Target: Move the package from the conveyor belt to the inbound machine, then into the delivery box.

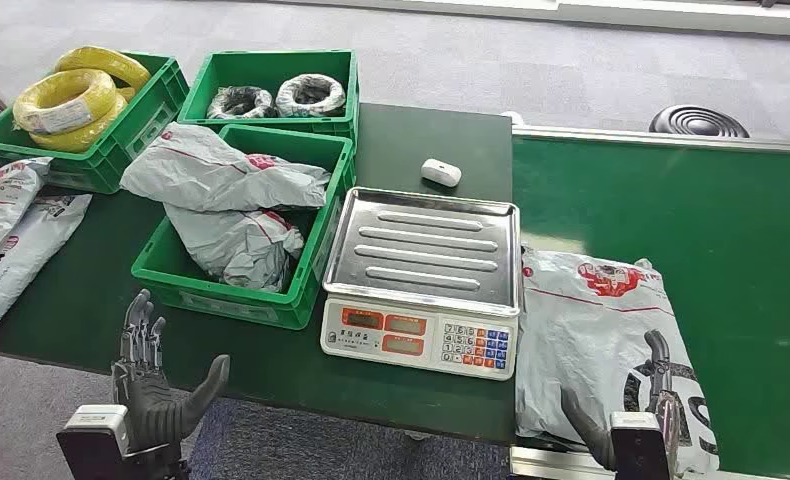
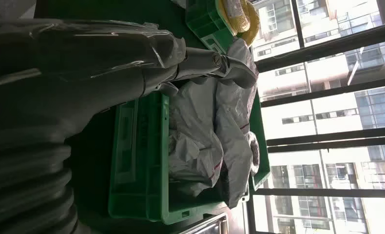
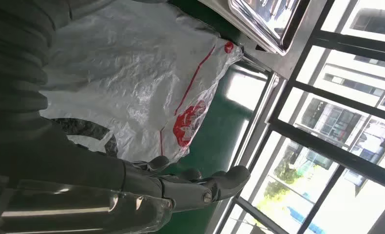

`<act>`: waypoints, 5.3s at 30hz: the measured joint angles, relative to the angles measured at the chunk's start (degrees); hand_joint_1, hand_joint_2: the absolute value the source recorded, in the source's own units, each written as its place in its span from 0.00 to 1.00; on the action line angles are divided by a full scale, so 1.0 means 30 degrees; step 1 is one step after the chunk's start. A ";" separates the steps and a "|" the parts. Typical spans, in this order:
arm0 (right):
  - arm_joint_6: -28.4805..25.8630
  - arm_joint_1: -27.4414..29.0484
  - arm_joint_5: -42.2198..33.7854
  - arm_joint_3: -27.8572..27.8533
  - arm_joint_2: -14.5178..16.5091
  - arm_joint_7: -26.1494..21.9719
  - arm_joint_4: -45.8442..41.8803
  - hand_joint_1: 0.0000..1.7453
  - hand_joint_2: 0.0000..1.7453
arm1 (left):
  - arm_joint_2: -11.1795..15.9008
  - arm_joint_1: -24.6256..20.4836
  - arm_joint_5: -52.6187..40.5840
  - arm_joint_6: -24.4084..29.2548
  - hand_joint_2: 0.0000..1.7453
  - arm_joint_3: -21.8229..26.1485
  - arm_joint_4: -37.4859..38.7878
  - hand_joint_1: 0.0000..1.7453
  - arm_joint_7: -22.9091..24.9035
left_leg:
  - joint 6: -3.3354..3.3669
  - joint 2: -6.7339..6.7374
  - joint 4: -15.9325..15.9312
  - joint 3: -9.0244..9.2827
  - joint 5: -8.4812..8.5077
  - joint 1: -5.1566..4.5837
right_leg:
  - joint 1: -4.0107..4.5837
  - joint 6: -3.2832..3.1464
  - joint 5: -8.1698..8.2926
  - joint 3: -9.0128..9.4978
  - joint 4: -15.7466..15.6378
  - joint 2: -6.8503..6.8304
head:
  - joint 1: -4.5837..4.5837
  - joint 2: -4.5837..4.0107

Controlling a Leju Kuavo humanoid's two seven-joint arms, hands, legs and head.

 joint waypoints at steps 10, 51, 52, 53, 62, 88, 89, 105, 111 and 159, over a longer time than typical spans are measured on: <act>0.0073 0.0106 0.0033 0.0000 0.0000 0.0004 0.0000 0.00 1.00 | 0.0000 0.0212 -0.0076 -0.0024 1.00 -0.0005 -0.0044 0.00 0.0000 | 0.0000 0.0000 0.0000 0.0000 0.0000 0.0000 | 0.0000 0.0000 0.0000 0.0000 0.0000 0.0000 | 0.0000 0.0000; 0.5287 -1.2402 0.6595 -0.3627 -0.5444 0.6448 1.9503 0.55 0.75 | 0.0474 -0.2325 -0.0523 -0.0623 1.00 -0.0947 0.0492 0.00 -0.0339 | 0.0019 0.0087 0.0013 0.0161 0.0006 0.0000 | 0.0002 -0.0007 0.0040 0.0130 -0.0009 0.0055 | 0.0000 0.0000; 0.5324 -1.2648 0.6659 -0.3539 -0.5486 0.6495 1.9860 0.78 0.50 | 0.0474 -0.2336 -0.0534 -0.0619 1.00 -0.0947 0.0497 0.00 -0.0337 | 0.0023 0.0096 0.0013 0.0185 -0.0002 0.0000 | 0.0002 -0.0007 0.0041 0.0161 -0.0015 0.0061 | -0.0002 0.0000; 0.5357 -1.2880 0.6729 -0.3448 -0.5530 0.6545 2.0176 0.93 0.25 | 0.0474 -0.2347 -0.0536 -0.0608 1.00 -0.0945 0.0503 0.00 -0.0335 | 0.0028 0.0103 0.0013 0.0212 -0.0010 0.0000 | 0.0001 -0.0006 0.0041 0.0197 -0.0022 0.0066 | 0.0000 0.0000; 0.5003 -1.4558 0.6786 -0.2982 -0.5874 0.6989 2.1374 1.00 1.00 | 0.0468 -0.2178 -0.0676 -0.0382 1.00 -0.0843 0.0257 0.00 -0.0147 | 0.0076 0.0083 0.0027 0.0283 0.0039 -0.0007 | -0.0011 0.0031 0.0122 0.0302 -0.0041 0.0068 | 0.0000 0.0000; -0.7898 -1.2188 -0.4256 -0.4658 -0.3911 -0.1759 0.2646 1.00 1.00 | -0.0024 -0.2018 -0.1358 0.1024 1.00 -0.0914 -0.0556 0.00 -0.0992 | 0.0064 -0.0058 0.0029 -0.0002 0.0085 -0.0007 | -0.0009 0.0029 0.0114 0.0045 -0.0018 -0.0062 | -0.0002 0.0000; -0.7735 -1.2145 -0.4174 -0.4530 -0.3796 -0.2152 0.2256 1.00 1.00 | -0.0020 -0.2091 -0.1404 0.1013 1.00 -0.0920 -0.0554 0.00 -0.1034 | 0.0064 -0.0056 0.0028 -0.0014 0.0085 -0.0007 | -0.0009 0.0028 0.0115 0.0048 -0.0016 -0.0060 | -0.0002 0.0000; 0.6861 -2.1034 0.0130 0.4557 -0.1996 0.4218 1.5748 1.00 1.00 | 0.0335 -0.5579 -0.1656 0.0489 1.00 -0.0363 -0.0162 0.00 -0.0720 | 0.0020 -0.0118 0.0025 -0.0066 0.0254 0.0007 | 0.0006 0.0003 0.0205 -0.0006 0.0021 -0.0109 | 0.0000 0.0000; 0.7290 -2.2463 0.1159 0.6124 -0.0568 0.4273 2.0266 0.43 1.00 | 0.0330 -0.5882 -0.1829 0.0321 1.00 -0.0073 -0.0113 0.00 -0.0497 | 0.0019 -0.0136 0.0025 -0.0133 0.0253 0.0007 | 0.0006 0.0004 0.0201 -0.0076 0.0021 -0.0136 | -0.0002 0.0000; -0.1911 -1.0090 -0.2825 -0.0017 -0.2934 -0.3034 0.5255 0.00 1.00 | -0.1835 -1.9823 -0.8545 -0.4250 1.00 -0.6164 1.8242 0.00 0.8441 | 0.0045 -0.0139 0.0076 -0.0242 0.0241 -0.0004 | -0.0008 0.0010 0.0231 -0.0203 0.0004 -0.0137 | -0.0009 0.0000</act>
